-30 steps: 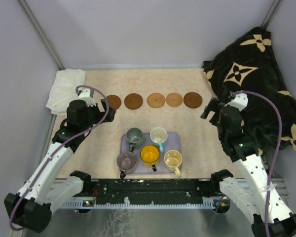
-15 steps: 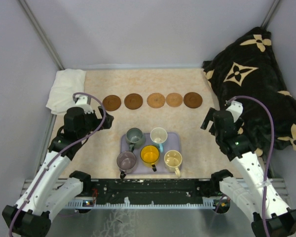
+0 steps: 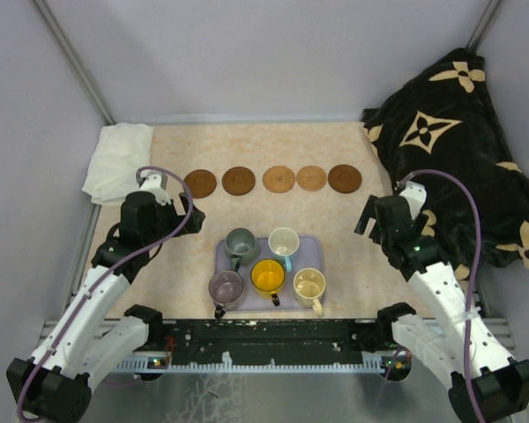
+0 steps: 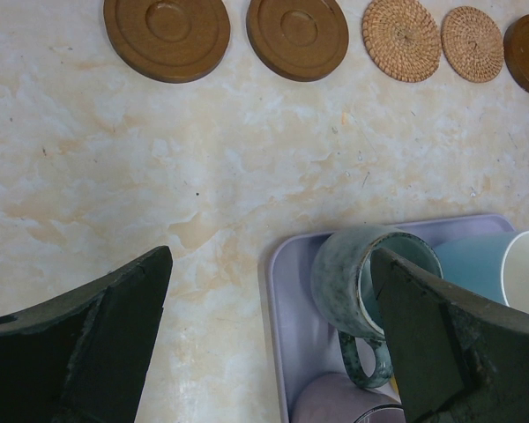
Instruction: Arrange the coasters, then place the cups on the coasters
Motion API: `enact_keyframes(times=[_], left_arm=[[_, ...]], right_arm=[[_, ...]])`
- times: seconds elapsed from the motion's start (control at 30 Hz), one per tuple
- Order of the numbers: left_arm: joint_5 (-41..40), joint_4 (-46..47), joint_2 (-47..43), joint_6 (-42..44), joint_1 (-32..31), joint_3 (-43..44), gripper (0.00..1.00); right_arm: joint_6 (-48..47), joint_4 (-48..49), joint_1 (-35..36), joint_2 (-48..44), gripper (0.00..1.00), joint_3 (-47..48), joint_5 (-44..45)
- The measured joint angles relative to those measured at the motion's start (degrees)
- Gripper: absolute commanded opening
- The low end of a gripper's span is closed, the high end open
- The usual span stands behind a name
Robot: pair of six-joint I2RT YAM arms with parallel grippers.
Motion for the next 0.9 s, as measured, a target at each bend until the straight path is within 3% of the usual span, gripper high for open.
enact_keyframes(times=[0.43, 0.9], left_arm=[[0.2, -0.3, 1.4, -0.3, 0.0, 0.0, 1.0], [-2.0, -0.2, 1.8, -1.3, 0.0, -0.1, 1.0]], right_arm=[[2.3, -2.4, 0.0, 7.8, 0.99, 0.1, 1.4], [5.4, -5.3, 0.1, 7.6, 0.99, 1.3, 5.6]])
